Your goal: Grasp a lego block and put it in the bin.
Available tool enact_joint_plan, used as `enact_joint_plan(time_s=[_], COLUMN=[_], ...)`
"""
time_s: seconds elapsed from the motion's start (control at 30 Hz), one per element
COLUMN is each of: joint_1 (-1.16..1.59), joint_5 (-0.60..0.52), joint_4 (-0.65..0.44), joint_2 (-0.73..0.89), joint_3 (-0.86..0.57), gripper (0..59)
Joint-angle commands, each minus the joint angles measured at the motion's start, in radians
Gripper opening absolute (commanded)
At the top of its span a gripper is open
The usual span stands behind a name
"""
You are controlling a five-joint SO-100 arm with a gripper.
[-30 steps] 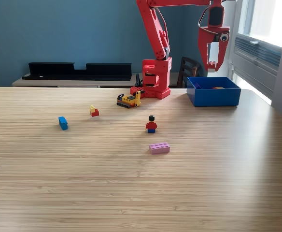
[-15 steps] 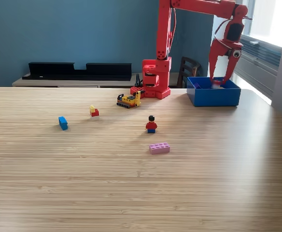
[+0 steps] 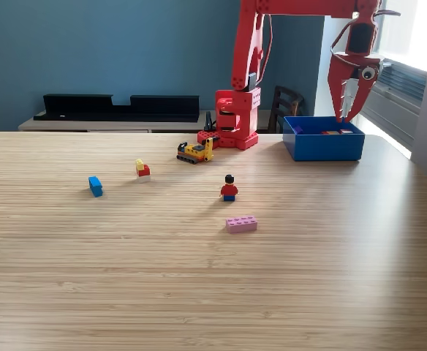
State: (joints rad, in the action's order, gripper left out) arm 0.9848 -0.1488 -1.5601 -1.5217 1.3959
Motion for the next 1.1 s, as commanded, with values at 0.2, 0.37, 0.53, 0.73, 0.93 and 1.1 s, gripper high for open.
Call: enact_joint_plan(time_s=[0.2, 0.37, 0.53, 0.73, 0.93, 1.1], joint_1=[-0.647, -0.830, -0.925, -0.991, -1.060, -1.103], joint_5=[0.011, 0.074, 0.110, 0.141, 0.143, 0.121], joint_4=[-0.035, -0.035, -0.034, -0.031, 0.000, 0.031], joint_2=[-0.018, -0.018, -0.018, -0.018, -0.018, -0.017], joint_3=[-0.112, -0.123, -0.109, -0.107, -0.117, -0.123], gripper=[0.0, 0.0, 0.0, 0.0, 0.0, 0.0])
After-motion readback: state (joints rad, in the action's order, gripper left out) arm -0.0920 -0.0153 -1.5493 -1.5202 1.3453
